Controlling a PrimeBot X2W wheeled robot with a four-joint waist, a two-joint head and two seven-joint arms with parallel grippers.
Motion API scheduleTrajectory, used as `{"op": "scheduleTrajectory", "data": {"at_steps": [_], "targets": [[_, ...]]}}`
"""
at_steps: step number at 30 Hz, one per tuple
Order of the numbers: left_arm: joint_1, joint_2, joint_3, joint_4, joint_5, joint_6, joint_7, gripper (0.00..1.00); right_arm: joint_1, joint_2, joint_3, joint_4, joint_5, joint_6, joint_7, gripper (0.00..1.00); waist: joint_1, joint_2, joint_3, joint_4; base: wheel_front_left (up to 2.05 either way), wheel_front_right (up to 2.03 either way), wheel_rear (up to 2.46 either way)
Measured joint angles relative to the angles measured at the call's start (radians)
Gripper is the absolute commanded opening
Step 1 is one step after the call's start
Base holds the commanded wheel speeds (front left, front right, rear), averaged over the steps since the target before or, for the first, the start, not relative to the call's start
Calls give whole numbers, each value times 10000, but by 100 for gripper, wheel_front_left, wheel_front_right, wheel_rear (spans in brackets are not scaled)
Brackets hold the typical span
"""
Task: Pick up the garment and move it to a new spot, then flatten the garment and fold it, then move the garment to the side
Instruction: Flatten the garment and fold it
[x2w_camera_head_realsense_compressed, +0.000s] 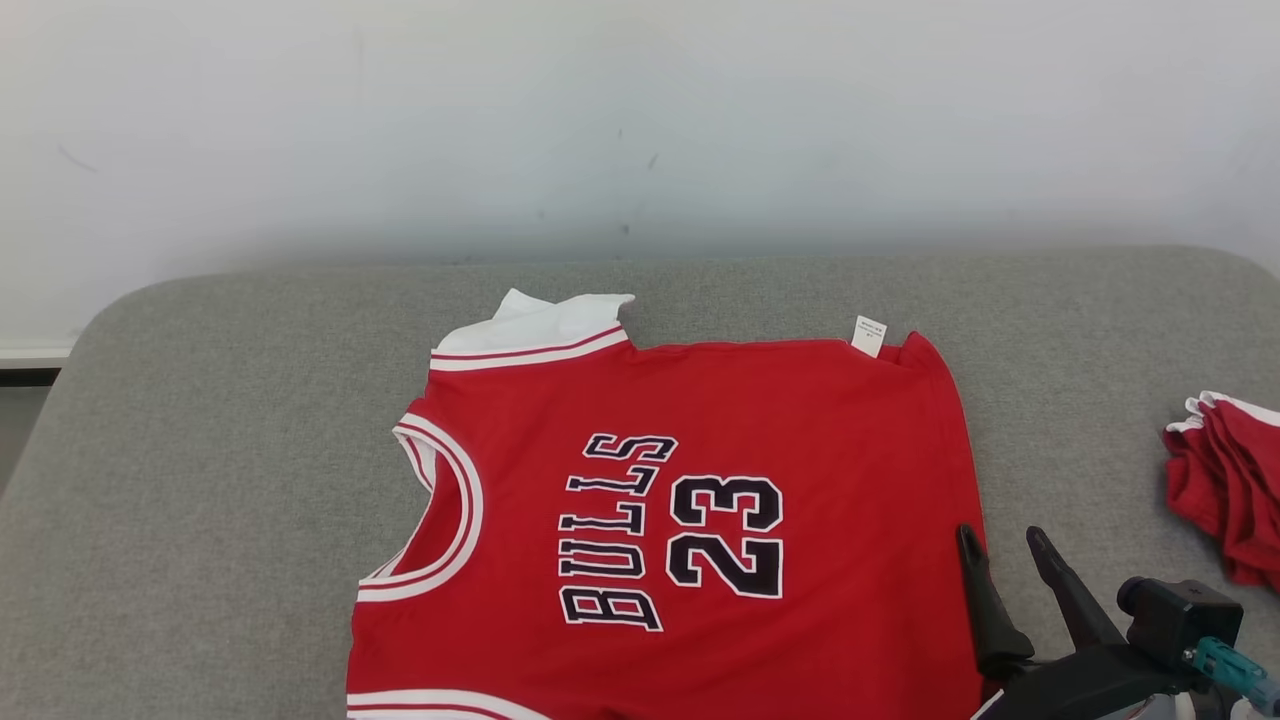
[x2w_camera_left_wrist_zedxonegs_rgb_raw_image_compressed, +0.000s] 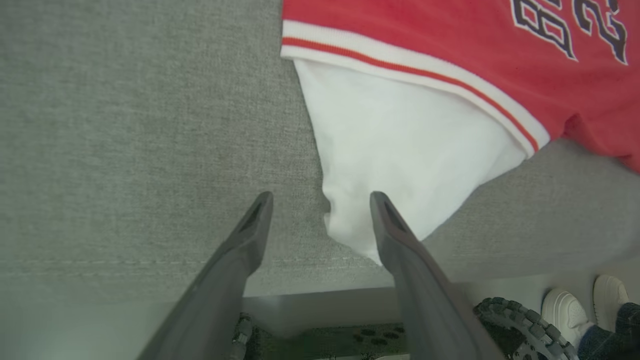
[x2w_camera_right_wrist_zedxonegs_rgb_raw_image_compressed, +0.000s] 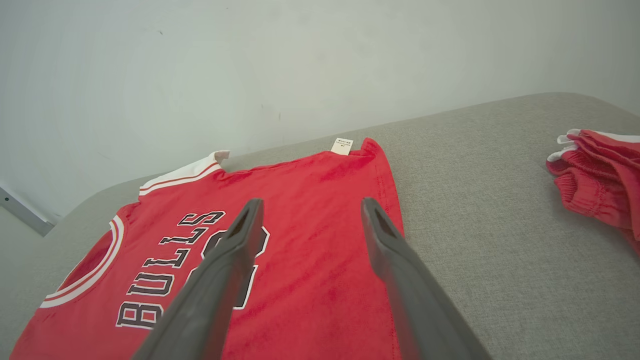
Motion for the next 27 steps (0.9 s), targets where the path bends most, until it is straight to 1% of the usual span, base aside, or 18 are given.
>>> {"op": "scheduleTrajectory", "data": {"at_steps": [4, 8, 10, 11, 15, 17, 18, 19, 20, 25, 27], "targets": [[-1, 111, 15, -23, -27, 140, 445, 100, -12, -4, 50, 73, 0, 12, -2, 100, 0, 0, 43, 0, 0, 0, 0], [-1, 123, -46, -88, -188, 146, 909, 100, -21, -8, 77, 167, -2, 56, -2, 100, 1, 0, 78, -19, 0, 0, 0], [-1, 115, -77, -107, -207, 146, 993, 90, -22, -10, 82, 196, -2, 58, -4, 100, 1, 0, 86, -27, 0, 0, 0], [2, 105, -148, -174, -244, 127, 1185, 83, -22, -15, 88, 219, -8, 84, -6, 100, 0, 0, 104, -46, 0, 0, 0], [4, 65, -213, -343, -433, 59, 1352, 82, -19, -46, 84, 222, -46, 84, -12, 100, 0, 0, 146, -68, 0, 0, 0], [-3, 79, -228, -447, -493, 58, 1476, 67, -22, -61, 79, 245, -48, 84, -13, 100, 1, 1, 193, -82, 0, 0, 0], [-3, 82, -240, -462, -497, 56, 1528, 49, -22, -69, 77, 255, -48, 84, -15, 100, 1, 1, 210, -87, 0, 0, 0], [-3, 98, -270, -483, -500, 36, 1565, 34, -22, -73, 81, 263, -48, 84, -15, 100, 1, 1, 224, -90, 0, 0, 0], [-3, 123, -291, -510, -504, -46, 1601, 0, -22, -73, 86, 267, -48, 84, -15, 100, 1, 1, 238, -93, 0, 0, 0], [-4, 148, -299, -642, -573, -46, 1739, 0, -54, -77, 117, 318, -48, 86, -2, 100, 1, 1, 287, -109, 0, 0, 0], [-6, 171, -286, -736, -571, -42, 1772, 0, -27, -140, 205, 430, -48, 151, 213, 100, 1, 1, 294, -111, 0, 0, 0]]}}
